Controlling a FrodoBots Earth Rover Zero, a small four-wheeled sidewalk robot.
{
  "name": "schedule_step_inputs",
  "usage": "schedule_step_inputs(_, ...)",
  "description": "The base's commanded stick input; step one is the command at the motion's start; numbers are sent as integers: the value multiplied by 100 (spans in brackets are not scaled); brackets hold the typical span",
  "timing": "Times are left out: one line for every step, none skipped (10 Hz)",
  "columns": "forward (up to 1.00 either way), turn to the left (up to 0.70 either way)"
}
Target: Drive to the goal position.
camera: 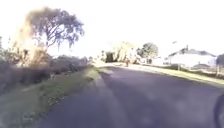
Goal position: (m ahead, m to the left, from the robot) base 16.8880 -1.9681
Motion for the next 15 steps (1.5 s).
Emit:
schedule_step_inputs(100, 0)
schedule_step_inputs(100, 0)
schedule_step_inputs(100, 0)
schedule_step_inputs(100, 0)
schedule_step_inputs(100, -40)
schedule_step_inputs(100, -40)
schedule_step_inputs(100, -40)
schedule_step_inputs(100, 0)
schedule_step_inputs(100, 0)
schedule_step_inputs(100, 0)
schedule_step_inputs(100, 0)
schedule_step_inputs(100, 0)
schedule_step_inputs(100, 0)
schedule_step_inputs(100, 0)
schedule_step_inputs(100, 0)
